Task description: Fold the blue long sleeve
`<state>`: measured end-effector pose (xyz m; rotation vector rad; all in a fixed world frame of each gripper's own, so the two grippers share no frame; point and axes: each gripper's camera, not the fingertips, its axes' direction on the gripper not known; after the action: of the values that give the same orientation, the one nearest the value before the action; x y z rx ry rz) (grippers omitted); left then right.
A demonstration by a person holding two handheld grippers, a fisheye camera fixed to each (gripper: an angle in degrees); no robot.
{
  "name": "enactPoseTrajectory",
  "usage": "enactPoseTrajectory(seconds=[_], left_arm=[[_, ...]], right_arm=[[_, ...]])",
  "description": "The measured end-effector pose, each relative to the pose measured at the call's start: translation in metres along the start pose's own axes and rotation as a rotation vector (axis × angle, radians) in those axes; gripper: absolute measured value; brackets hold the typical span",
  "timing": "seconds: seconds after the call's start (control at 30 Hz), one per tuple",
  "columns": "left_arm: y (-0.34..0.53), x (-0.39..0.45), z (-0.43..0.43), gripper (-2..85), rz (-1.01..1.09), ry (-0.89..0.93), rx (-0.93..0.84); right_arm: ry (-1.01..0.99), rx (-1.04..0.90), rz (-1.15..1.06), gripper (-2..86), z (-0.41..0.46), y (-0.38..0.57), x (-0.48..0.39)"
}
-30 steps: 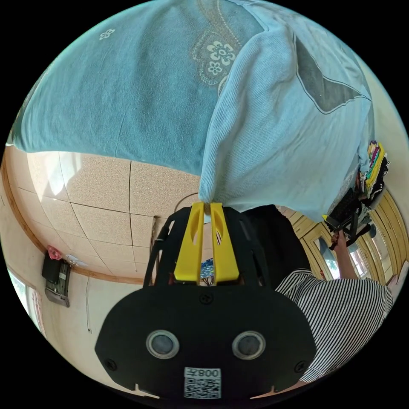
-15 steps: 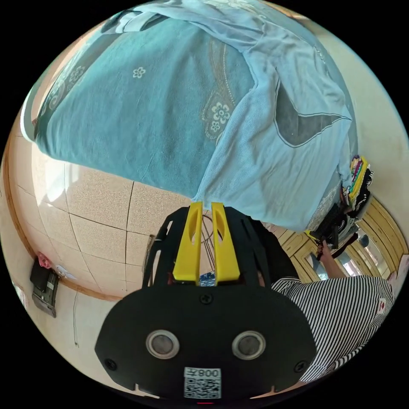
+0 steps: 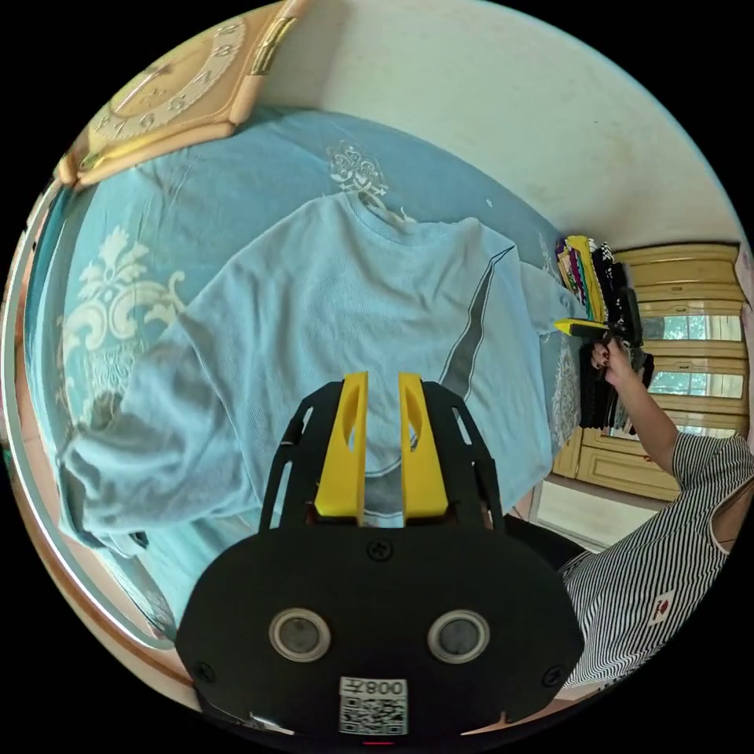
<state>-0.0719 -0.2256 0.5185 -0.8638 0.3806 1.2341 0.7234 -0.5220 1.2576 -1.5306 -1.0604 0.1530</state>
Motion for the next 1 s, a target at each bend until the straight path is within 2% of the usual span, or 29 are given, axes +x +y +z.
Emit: enactPoseTrajectory(seconds=[0.07,0.2,0.4,0.53,0.7,0.8,0.87,0.9,1.0], left_arm=[[-0.044,0.002,0.012,7.5,0.054,-0.079,0.002],[-0.102,-0.006,0.033,8.6,0.076,-0.118,-0.001],[-0.176,-0.014,0.067,10.0,0.087,-0.172,0.010],[-0.206,-0.020,0.112,9.9,0.096,-0.206,-0.058],[-0.198,-0.020,0.136,6.0,0.107,-0.230,-0.052],[-0.177,-0.013,0.136,3.5,0.125,-0.239,-0.012],[-0.148,-0.003,0.110,2.6,0.138,-0.213,0.139],[-0.139,-0.001,0.101,2.4,0.138,-0.212,0.181],[-0.094,0.004,0.072,1.9,0.130,-0.221,0.345]], right_arm=[[-0.007,0.043,-0.047,6.1,-0.004,-0.037,-0.009],[0.026,0.080,-0.095,6.7,0.001,-0.106,-0.022],[0.102,0.053,-0.128,8.0,0.026,-0.173,-0.033],[0.146,-0.025,-0.148,8.6,0.062,-0.201,-0.040],[0.130,-0.044,-0.121,5.2,0.086,-0.199,-0.041],[0.074,-0.070,-0.204,2.8,0.087,-0.186,-0.052],[0.079,0.014,-0.286,2.2,0.068,-0.168,-0.070],[0.082,0.115,-0.361,1.9,0.045,-0.150,-0.087],[0.190,0.291,-0.494,1.3,0.002,-0.102,-0.123]])
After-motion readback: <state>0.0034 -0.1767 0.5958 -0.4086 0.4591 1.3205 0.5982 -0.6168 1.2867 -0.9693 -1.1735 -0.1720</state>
